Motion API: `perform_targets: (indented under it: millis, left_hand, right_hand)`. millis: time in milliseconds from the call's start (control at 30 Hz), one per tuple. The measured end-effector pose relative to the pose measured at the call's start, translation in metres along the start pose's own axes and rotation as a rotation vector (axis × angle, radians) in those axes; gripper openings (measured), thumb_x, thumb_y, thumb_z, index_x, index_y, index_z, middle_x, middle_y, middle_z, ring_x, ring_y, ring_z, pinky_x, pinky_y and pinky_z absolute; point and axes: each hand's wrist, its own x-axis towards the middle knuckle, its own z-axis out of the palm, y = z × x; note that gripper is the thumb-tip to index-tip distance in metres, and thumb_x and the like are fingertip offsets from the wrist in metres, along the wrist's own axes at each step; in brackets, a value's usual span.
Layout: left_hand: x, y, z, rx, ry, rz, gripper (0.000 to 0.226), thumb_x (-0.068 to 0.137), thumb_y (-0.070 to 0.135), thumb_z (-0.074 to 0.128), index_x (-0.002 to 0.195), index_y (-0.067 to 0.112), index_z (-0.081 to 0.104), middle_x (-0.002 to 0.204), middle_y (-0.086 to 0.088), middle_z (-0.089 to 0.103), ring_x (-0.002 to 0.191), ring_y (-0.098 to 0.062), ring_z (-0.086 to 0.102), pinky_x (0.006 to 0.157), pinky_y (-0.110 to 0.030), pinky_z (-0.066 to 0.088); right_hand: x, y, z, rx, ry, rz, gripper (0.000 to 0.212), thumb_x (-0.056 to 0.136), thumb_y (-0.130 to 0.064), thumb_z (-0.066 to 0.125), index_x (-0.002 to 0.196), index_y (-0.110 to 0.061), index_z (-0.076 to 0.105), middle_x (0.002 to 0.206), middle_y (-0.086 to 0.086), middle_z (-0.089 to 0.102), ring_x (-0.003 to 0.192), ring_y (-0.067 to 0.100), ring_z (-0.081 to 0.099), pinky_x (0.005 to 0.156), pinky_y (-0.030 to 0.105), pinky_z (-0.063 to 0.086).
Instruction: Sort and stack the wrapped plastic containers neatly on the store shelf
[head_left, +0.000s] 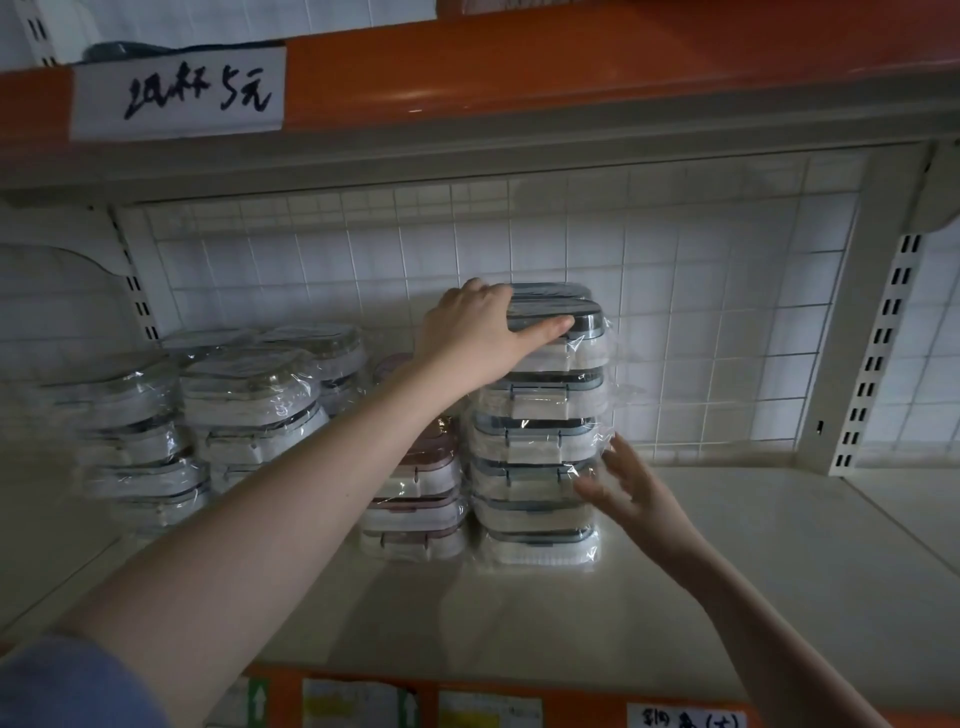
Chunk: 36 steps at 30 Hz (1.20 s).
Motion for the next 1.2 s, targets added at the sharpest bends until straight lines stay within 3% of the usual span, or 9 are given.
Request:
perform_targets:
  millis: [67,167,200,300,533,1000,1133,1200]
  left_hand:
    - [0.0,-0.001,-0.003,0.005,0.004,0.016,0.082,0.082,0.076,0.036,0.137,0.015,0.044,0.142,-0.004,0.044,0.129,-0.022,0.041,0.102,-0.037,0.036]
    - [0.0,-0.004,-0.007,0.008,-0.014,0.034,0.078,0.084,0.072,0.04,0.138,0.017,0.042,0.143,-0.003,0.043,0.13,-0.021,0.04,0.101,-0.035,0.035]
    - [0.0,-0.004,-0.008,0.007,-0.024,0.041,0.076,0.084,0.071,0.041,0.139,0.018,0.041,0.144,-0.002,0.042,0.129,-0.02,0.04,0.101,-0.034,0.035]
    - [-0.001,-0.008,-0.009,-0.01,-0.051,0.056,0.069,0.087,0.067,0.043,0.138,0.021,0.043,0.142,-0.001,0.044,0.128,-0.02,0.042,0.099,-0.032,0.035]
    - [0.001,-0.012,-0.005,-0.018,-0.093,0.07,0.062,0.089,0.065,0.042,0.132,0.021,0.048,0.136,0.0,0.05,0.123,-0.019,0.046,0.094,-0.031,0.036]
    - [-0.003,-0.006,-0.004,-0.04,-0.092,0.05,0.064,0.09,0.062,0.041,0.136,0.017,0.044,0.141,-0.001,0.045,0.127,-0.02,0.042,0.099,-0.034,0.035]
    - [-0.008,-0.004,-0.004,-0.011,-0.076,0.045,0.066,0.091,0.062,0.039,0.138,0.015,0.043,0.141,-0.003,0.044,0.126,-0.021,0.044,0.1,-0.036,0.038]
    - [-0.012,-0.003,-0.003,0.021,-0.042,0.049,0.067,0.092,0.062,0.036,0.139,0.014,0.041,0.142,-0.004,0.043,0.126,-0.022,0.043,0.1,-0.036,0.039]
  right_hand:
    - [0.006,-0.009,0.0,-0.009,0.019,-0.058,0.092,0.061,-0.07,0.067,0.135,-0.022,0.041,0.103,-0.014,0.057,0.104,0.009,0.052,0.096,0.033,0.04]
    - [0.015,-0.018,0.003,-0.062,0.048,-0.125,0.03,0.078,-0.048,0.067,0.099,-0.032,0.053,0.076,-0.02,0.055,0.079,-0.002,0.051,0.076,0.024,0.041]
    - [0.016,-0.021,0.005,-0.078,0.057,-0.143,0.019,0.082,-0.04,0.067,0.087,-0.03,0.051,0.07,-0.019,0.053,0.072,-0.005,0.05,0.07,0.021,0.039]
    - [0.019,-0.025,0.007,-0.1,0.071,-0.147,0.02,0.086,-0.031,0.064,0.077,-0.026,0.047,0.06,-0.021,0.05,0.059,-0.006,0.047,0.06,0.013,0.036]
    - [0.021,-0.033,0.009,-0.068,0.005,-0.153,0.032,0.094,-0.009,0.053,0.073,-0.027,0.037,0.047,-0.032,0.049,0.05,-0.013,0.047,0.053,0.005,0.036]
    - [0.017,-0.037,0.002,-0.163,-0.022,-0.131,0.027,0.095,-0.018,0.052,0.074,-0.028,0.039,0.062,-0.015,0.046,0.057,-0.015,0.049,0.057,0.007,0.038]
    - [0.015,-0.034,0.001,-0.193,0.013,-0.119,0.017,0.093,-0.03,0.054,0.08,-0.033,0.044,0.078,-0.014,0.058,0.082,-0.006,0.059,0.069,0.018,0.043]
    - [0.011,-0.031,-0.001,-0.218,0.011,-0.122,0.009,0.092,-0.037,0.053,0.1,-0.034,0.051,0.094,-0.013,0.063,0.098,0.008,0.061,0.082,0.029,0.048]
